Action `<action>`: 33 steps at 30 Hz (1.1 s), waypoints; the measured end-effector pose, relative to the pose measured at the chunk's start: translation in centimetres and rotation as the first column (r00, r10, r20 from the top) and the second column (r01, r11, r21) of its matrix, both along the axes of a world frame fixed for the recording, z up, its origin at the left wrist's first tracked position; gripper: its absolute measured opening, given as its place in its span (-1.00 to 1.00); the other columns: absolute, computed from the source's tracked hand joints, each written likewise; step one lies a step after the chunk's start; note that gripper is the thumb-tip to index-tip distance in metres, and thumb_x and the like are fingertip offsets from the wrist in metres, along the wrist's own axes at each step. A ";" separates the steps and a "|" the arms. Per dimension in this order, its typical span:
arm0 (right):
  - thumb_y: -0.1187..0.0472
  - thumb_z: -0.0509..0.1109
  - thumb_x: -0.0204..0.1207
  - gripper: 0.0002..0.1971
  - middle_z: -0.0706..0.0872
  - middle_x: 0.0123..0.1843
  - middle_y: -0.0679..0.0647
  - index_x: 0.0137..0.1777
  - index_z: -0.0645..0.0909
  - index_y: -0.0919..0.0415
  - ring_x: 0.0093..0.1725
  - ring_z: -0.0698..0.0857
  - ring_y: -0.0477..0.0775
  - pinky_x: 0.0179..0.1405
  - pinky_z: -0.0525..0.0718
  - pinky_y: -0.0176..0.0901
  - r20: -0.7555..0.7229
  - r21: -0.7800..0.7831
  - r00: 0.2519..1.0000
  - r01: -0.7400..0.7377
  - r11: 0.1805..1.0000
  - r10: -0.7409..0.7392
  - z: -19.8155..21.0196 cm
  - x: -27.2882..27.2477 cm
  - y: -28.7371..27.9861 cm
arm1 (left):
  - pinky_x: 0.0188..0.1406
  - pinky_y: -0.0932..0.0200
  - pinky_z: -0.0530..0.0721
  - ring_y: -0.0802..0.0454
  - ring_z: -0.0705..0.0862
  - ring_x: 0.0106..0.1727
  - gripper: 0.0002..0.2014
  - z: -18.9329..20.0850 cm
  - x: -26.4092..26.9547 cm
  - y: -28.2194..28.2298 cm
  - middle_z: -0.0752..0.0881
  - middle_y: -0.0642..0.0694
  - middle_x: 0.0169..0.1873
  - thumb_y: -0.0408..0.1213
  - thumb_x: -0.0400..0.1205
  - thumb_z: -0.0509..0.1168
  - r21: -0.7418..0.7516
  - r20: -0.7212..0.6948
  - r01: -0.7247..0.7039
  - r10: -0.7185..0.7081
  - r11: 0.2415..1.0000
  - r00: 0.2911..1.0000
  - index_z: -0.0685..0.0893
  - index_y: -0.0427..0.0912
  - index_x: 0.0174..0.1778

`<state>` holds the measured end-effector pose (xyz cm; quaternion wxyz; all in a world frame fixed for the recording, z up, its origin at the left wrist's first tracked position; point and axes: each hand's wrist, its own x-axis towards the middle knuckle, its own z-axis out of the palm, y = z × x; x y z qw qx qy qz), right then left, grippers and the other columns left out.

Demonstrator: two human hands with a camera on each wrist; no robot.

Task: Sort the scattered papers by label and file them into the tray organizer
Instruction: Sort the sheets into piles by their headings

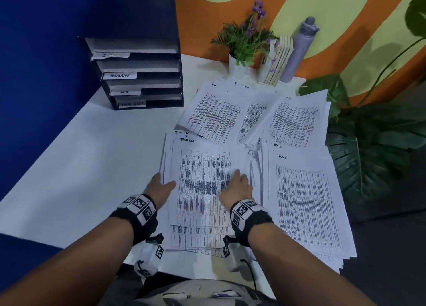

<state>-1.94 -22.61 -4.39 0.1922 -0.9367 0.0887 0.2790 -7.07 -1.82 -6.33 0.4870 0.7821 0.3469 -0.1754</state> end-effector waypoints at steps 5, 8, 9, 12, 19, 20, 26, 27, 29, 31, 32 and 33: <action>0.24 0.27 0.57 -0.24 0.25 0.58 0.25 0.67 -0.07 0.24 0.50 0.34 0.26 0.48 0.39 0.02 -0.022 -0.014 0.992 -0.126 0.992 0.126 0.9 -0.7 1.1 | 0.25 0.15 0.51 -0.13 0.60 0.30 -0.43 0.7 -0.8 0.9 0.64 -0.12 0.30 0.05 0.52 0.38 -0.049 -0.029 0.092 -0.093 0.995 0.995 0.54 -0.12 0.41; 0.29 0.28 0.47 -0.33 0.35 0.46 0.24 0.57 0.13 0.21 0.38 0.42 0.29 0.33 0.54 0.04 -0.017 0.069 0.990 -0.141 0.988 0.143 0.7 -1.7 1.6 | 0.10 0.19 0.51 -0.14 0.64 0.21 -0.77 1.2 -1.9 1.3 0.68 -0.16 0.13 -0.21 0.62 0.35 0.015 -0.031 0.157 -0.156 0.988 0.987 0.60 -0.08 0.18; 0.29 0.29 0.46 -0.34 0.35 0.44 0.24 0.56 0.15 0.21 0.37 0.42 0.30 0.30 0.56 0.04 -0.012 0.086 0.988 -0.153 0.984 0.154 0.5 -2.0 1.8 | 0.09 0.20 0.51 -0.11 0.63 0.18 -0.69 1.4 -2.3 1.5 0.68 -0.18 0.17 -0.25 0.62 0.36 0.044 -0.034 0.177 -0.175 0.983 0.984 0.57 -0.12 0.28; 0.22 0.32 0.49 -0.35 0.36 0.42 0.24 0.55 0.17 0.24 0.35 0.46 0.29 0.32 0.54 0.02 0.027 0.153 0.980 -0.197 0.969 0.195 0.0 -2.2 2.1 | 0.06 0.20 0.53 -0.06 0.61 0.06 -0.58 3.0 -3.5 2.7 0.69 -0.21 0.19 -0.29 0.59 0.39 0.156 -0.006 0.195 -0.196 0.968 0.981 0.53 -0.20 0.37; 0.07 0.41 0.52 -0.61 0.58 0.23 0.14 0.25 0.40 0.16 0.09 0.61 0.10 0.22 0.62 -0.01 0.015 0.484 1.000 -0.030 0.875 0.026 1.2 -1.4 4.6 | -0.09 0.18 0.55 -0.04 0.68 -0.01 -0.66 7.9 -6.4 6.5 0.72 -0.08 -0.04 -0.35 0.53 0.46 0.136 0.231 -0.002 -0.030 0.991 0.973 0.61 -0.14 0.21; 0.05 0.42 0.55 -0.39 0.47 0.46 0.14 0.51 0.26 0.18 0.35 0.55 0.13 0.38 0.50 -0.07 -0.037 0.564 0.999 0.028 0.825 -0.008 1.9 -1.3 5.1 | -0.09 0.19 0.56 -0.02 0.69 0.00 -0.64 8.5 -6.7 6.9 0.74 -0.07 -0.02 -0.37 0.52 0.48 0.109 0.271 -0.031 0.000 0.994 0.962 0.61 -0.11 0.21; 0.15 0.51 0.50 0.08 -0.04 0.73 0.19 0.69 -0.32 -0.07 0.67 0.10 0.22 0.57 0.10 0.28 -0.382 0.807 0.885 0.461 0.370 -0.267 4.6 1.9 8.0 | 0.04 -0.04 0.72 -0.05 0.77 -0.02 -0.67 11.6 -5.9 9.2 0.80 -0.06 -0.08 -0.40 0.49 0.51 -0.047 0.441 -0.152 0.157 0.987 0.884 0.68 -0.05 0.12; 0.14 0.52 0.49 0.08 -0.01 0.73 0.18 0.68 -0.31 -0.13 0.67 0.12 0.25 0.55 0.06 0.38 -0.406 0.811 0.875 0.478 0.339 -0.262 4.9 2.2 8.3 | 0.03 -0.05 0.72 -0.05 0.77 -0.03 -0.68 12.3 -5.5 9.5 0.81 -0.06 -0.09 -0.40 0.49 0.51 -0.034 0.471 -0.141 0.140 0.989 0.871 0.68 -0.02 0.10; 0.14 0.51 0.49 0.05 0.08 0.71 0.17 0.66 -0.27 -0.24 0.65 0.17 0.30 0.52 0.05 0.48 -0.438 0.826 0.874 0.484 0.290 -0.212 5.4 2.5 8.8 | -0.01 0.02 0.72 0.07 0.77 -0.08 -0.68 14.0 -4.7 9.9 0.81 0.01 -0.15 -0.41 0.50 0.50 0.030 0.540 -0.077 0.049 0.997 0.840 0.67 0.08 0.02; 0.18 0.55 0.41 0.09 0.23 0.66 0.24 0.64 -0.22 -0.31 0.47 0.42 0.31 0.41 0.23 0.42 -0.431 0.848 0.887 0.461 0.262 -0.165 5.7 2.6 9.4 | -0.13 0.21 0.69 0.22 0.75 -0.16 -0.65 15.9 -3.9 10.2 0.80 0.11 -0.17 -0.42 0.52 0.48 0.112 0.586 0.028 -0.089 0.993 0.806 0.64 0.19 -0.03; 0.21 0.56 0.34 0.12 0.33 0.61 0.31 0.63 -0.20 -0.35 0.23 0.57 0.28 0.30 0.34 0.35 -0.425 0.858 0.891 0.453 0.242 -0.161 5.8 2.6 9.8 | -0.24 0.29 0.66 0.21 0.73 -0.19 -0.67 16.8 -3.5 10.2 0.80 0.10 -0.18 -0.42 0.53 0.46 0.162 0.597 0.078 -0.161 0.984 0.786 0.65 0.18 -0.05; 0.23 0.53 0.29 0.13 0.42 0.53 0.36 0.62 -0.20 -0.37 0.01 0.62 0.25 0.23 0.42 0.30 -0.424 0.865 0.891 0.452 0.219 -0.164 5.8 2.7 10.1 | -0.33 0.32 0.62 0.16 0.71 -0.22 -0.71 17.6 -3.2 10.3 0.78 0.04 -0.22 -0.42 0.53 0.46 0.206 0.609 0.115 -0.219 0.972 0.762 0.67 0.13 -0.07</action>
